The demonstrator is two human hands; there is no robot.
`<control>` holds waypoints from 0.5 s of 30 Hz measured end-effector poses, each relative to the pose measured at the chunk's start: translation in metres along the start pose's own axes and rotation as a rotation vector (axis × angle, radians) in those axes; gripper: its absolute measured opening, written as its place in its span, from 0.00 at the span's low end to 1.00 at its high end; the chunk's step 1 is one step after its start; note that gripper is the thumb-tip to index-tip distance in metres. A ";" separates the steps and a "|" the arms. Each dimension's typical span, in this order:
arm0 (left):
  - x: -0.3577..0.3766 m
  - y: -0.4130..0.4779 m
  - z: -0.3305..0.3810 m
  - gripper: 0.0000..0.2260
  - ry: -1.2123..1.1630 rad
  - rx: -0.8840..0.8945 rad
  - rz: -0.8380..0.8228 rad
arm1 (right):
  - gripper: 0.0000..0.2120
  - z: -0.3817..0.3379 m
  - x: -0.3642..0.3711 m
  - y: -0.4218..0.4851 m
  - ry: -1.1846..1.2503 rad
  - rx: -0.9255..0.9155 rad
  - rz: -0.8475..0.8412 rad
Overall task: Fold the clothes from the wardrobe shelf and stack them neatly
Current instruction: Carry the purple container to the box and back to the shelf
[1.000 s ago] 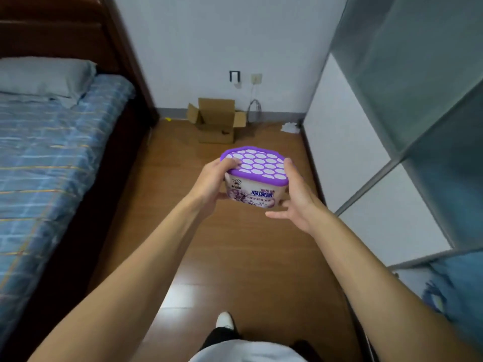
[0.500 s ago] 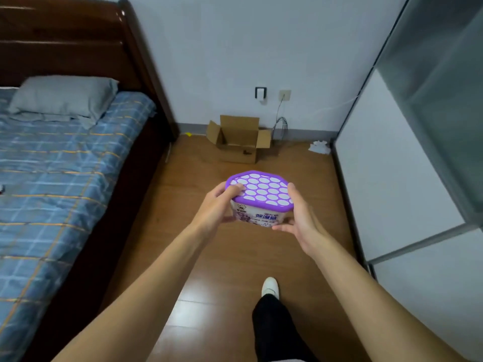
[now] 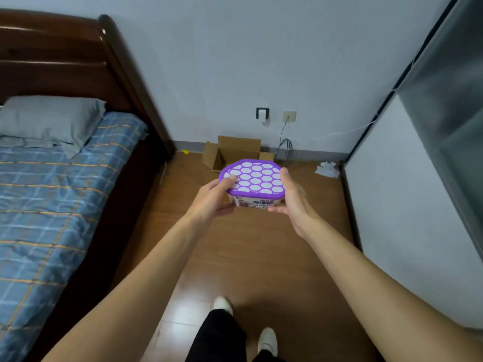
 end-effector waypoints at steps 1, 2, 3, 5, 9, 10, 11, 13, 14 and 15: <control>-0.005 0.017 0.006 0.17 -0.014 0.003 0.009 | 0.27 -0.009 0.006 0.018 -0.003 0.000 -0.004; -0.011 0.036 0.012 0.17 -0.030 0.011 0.018 | 0.26 -0.017 0.012 0.037 -0.003 -0.001 -0.010; -0.018 0.055 0.019 0.16 -0.042 0.019 0.020 | 0.25 -0.025 0.019 0.057 0.001 0.003 -0.015; -0.030 0.092 0.032 0.17 -0.039 0.030 0.007 | 0.22 -0.037 0.031 0.094 0.008 0.018 -0.019; -0.047 0.161 0.057 0.19 0.008 0.036 -0.066 | 0.14 -0.061 0.046 0.156 0.038 0.036 -0.010; -0.052 0.180 0.067 0.18 0.021 0.037 -0.091 | 0.12 -0.069 0.050 0.175 0.037 0.027 -0.005; -0.058 0.199 0.077 0.17 0.036 0.036 -0.108 | 0.10 -0.077 0.054 0.193 0.032 0.020 0.003; -0.065 0.234 0.094 0.12 0.046 0.035 -0.135 | 0.11 -0.092 0.060 0.226 0.021 0.004 0.024; -0.067 0.250 0.103 0.11 0.041 0.037 -0.151 | 0.13 -0.098 0.062 0.241 0.012 0.003 0.033; -0.067 0.266 0.110 0.11 0.041 0.039 -0.171 | 0.16 -0.103 0.064 0.256 0.012 0.008 0.045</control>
Point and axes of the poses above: each hand's wrist, its own y-axis towards the middle knuckle, its own x-axis out of the palm, z = x × y, the point moved 7 cm from there along y, towards the middle knuckle, and after that the axes turned 4 degrees about -z, right-handed, at the moved point
